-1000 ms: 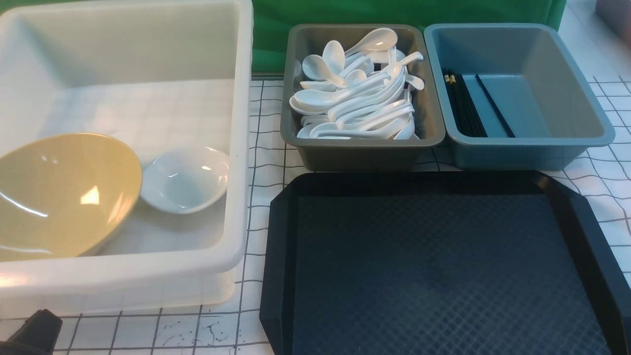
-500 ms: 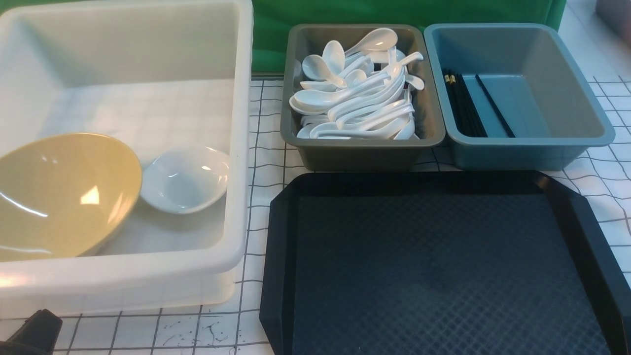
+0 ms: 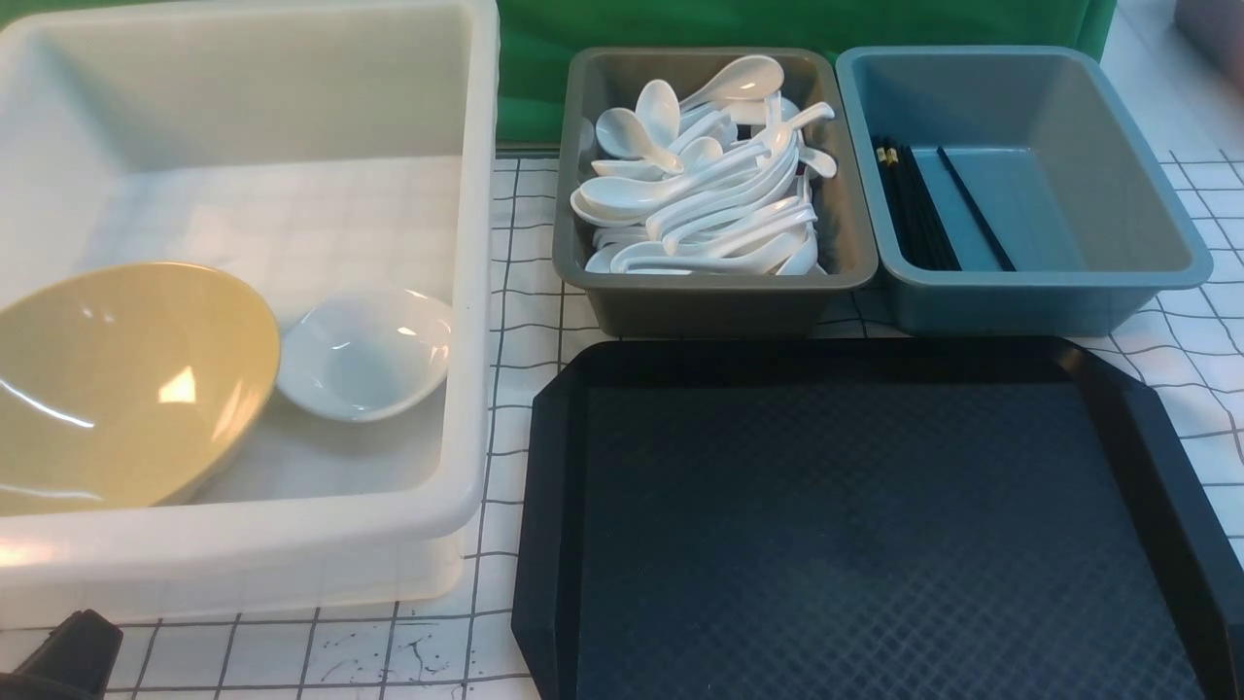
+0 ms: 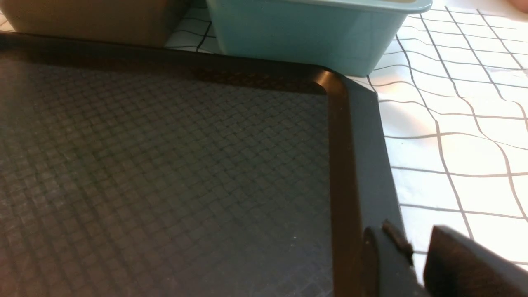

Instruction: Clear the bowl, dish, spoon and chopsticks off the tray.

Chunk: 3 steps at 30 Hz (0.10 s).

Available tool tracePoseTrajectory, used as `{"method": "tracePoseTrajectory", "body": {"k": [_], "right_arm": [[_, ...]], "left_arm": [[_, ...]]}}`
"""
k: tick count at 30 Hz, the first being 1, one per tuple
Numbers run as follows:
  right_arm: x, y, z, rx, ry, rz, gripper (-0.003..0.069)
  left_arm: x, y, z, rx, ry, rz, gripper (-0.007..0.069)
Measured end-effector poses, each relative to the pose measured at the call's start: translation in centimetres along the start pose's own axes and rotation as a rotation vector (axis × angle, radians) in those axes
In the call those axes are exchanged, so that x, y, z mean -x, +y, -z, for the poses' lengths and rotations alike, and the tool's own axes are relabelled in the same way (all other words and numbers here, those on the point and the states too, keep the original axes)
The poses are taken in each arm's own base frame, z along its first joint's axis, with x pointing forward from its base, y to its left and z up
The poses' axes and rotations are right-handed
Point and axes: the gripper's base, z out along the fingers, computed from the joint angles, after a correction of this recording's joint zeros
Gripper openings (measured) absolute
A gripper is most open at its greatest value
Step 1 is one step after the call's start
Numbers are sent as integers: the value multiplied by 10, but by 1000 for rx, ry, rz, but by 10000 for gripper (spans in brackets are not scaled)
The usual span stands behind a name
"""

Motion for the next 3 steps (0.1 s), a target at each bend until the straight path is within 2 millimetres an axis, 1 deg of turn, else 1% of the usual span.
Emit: {"method": "tracePoseTrajectory", "body": {"k": [3], "right_arm": [[0,0,0,0,0,0,173]], "left_arm": [[0,0,0,0,0,0,-1]]}}
